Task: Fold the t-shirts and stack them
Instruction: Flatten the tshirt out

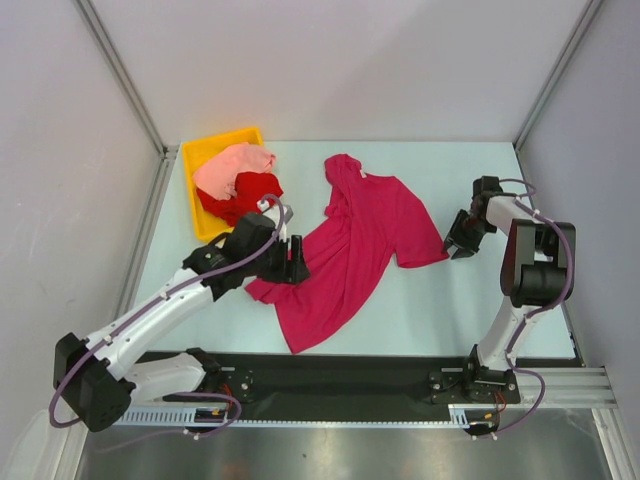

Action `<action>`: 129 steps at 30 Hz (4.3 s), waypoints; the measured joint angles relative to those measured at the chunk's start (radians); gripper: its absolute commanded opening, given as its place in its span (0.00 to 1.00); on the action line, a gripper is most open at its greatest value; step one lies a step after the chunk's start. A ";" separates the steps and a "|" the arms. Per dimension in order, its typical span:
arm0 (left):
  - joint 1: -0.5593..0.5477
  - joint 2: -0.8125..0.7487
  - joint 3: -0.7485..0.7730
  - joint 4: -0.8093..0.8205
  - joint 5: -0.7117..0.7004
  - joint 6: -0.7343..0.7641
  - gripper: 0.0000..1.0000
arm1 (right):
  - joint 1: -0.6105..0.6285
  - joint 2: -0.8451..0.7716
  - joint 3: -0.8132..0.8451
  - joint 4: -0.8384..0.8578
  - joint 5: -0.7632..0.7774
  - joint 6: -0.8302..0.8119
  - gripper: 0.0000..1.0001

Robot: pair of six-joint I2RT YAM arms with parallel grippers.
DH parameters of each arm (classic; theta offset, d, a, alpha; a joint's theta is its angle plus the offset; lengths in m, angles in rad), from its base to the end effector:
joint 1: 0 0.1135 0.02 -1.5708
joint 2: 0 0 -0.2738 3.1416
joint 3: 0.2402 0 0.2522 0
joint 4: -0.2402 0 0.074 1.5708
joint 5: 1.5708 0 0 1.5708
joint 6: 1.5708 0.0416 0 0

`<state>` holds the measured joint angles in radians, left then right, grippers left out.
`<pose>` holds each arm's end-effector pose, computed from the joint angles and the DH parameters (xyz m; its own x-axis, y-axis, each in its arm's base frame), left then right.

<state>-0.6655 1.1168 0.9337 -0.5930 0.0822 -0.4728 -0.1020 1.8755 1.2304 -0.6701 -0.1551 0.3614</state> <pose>0.1820 -0.1472 0.2931 -0.7918 0.0446 -0.6092 0.3380 0.8627 -0.3762 0.3618 -0.0306 0.1640 -0.8785 0.4411 -0.1836 0.3981 0.8883 0.2292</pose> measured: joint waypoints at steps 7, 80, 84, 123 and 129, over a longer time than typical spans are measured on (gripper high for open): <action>0.000 -0.068 -0.019 -0.054 0.000 -0.027 0.67 | -0.001 -0.011 -0.023 0.018 -0.011 -0.001 0.33; -0.653 0.451 -0.035 -0.251 -0.358 -0.007 0.41 | 0.000 -0.045 -0.066 0.025 -0.098 -0.014 0.00; -0.653 0.460 -0.038 -0.250 -0.359 -0.008 0.34 | 0.000 -0.045 -0.066 0.025 -0.098 -0.014 0.00; -0.324 0.195 0.861 -0.404 -1.006 0.305 0.01 | -0.168 -0.488 0.651 -0.059 -0.140 0.399 0.00; -0.323 0.187 0.943 -0.086 -1.061 0.607 0.00 | -0.190 -0.484 0.808 -0.043 -0.134 0.406 0.00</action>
<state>-0.9886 1.3037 1.8767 -0.6792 -0.9791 0.1345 -0.2916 1.3918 2.0380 -0.7128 -0.2886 0.7673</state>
